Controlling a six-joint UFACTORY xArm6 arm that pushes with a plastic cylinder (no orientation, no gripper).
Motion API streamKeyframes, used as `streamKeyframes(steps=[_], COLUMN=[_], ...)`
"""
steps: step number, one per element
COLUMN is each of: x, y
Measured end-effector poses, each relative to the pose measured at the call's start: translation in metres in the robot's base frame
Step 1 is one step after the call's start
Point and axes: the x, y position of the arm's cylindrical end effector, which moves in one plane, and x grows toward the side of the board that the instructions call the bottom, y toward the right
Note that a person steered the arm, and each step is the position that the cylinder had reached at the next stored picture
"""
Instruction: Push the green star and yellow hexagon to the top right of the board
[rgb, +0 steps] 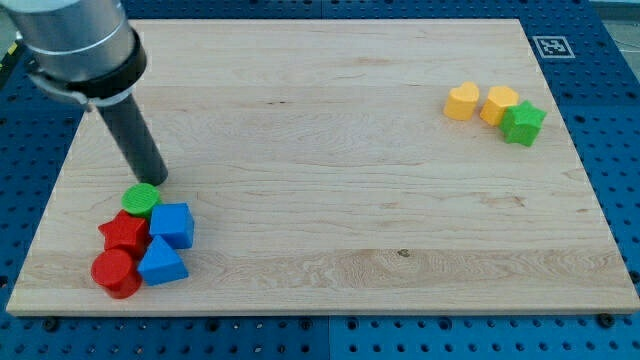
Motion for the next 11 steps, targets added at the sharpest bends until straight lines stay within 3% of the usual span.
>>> streamKeyframes(steps=[1, 4, 5, 6, 9, 10, 11], x=[-0.023, 0.006, -0.007, -0.025, -0.077, -0.047, -0.021], y=[0.045, 0.323, 0.420, 0.480, 0.479, 0.510, 0.498])
